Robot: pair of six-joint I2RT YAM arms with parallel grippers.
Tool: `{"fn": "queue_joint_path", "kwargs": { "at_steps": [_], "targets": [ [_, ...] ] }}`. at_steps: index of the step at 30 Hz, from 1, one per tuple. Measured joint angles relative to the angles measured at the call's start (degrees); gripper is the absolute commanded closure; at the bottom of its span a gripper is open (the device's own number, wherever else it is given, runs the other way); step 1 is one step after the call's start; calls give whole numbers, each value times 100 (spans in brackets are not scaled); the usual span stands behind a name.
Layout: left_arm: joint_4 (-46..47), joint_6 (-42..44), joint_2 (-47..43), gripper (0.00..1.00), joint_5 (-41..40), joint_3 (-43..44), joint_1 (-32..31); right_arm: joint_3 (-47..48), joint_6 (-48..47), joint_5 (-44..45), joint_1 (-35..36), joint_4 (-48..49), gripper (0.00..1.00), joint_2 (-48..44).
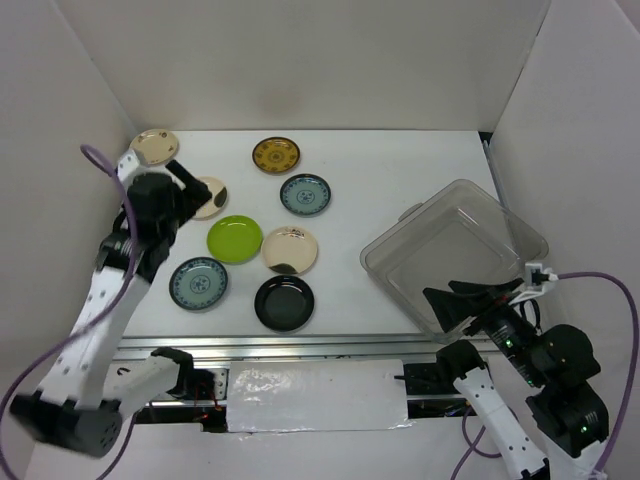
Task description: Place the plates into the plastic bin on the countertop
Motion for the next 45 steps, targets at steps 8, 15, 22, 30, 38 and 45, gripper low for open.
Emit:
{"fn": "queue_joint_path", "kwargs": {
  "at_steps": [8,15,22,30,38,45],
  "targets": [
    [2339,-1257,3244,1,2127,142,2933,-608,201,-1331,-376,688,0,61],
    [4505,-1849,5569,1,3136,308,3694,-1154,393,-2120,-516,1357,0,52],
    [5884,-2221,6953,1,3410,855,3904,-1541,450,-2511,-592,1493,0,52],
    [6019,-2444,8061,1,2719,2332,3768,-1464,155,-2356,-640,1473,0,109],
    [4229,-2452,9189,5,1294,4843,3379,-1506,61,-2199,-649,1432,0,409],
    [3864,-2656,9624,16,708,5567,3213,-1738,81,-2076,-649,1445,0,610]
  ]
}}
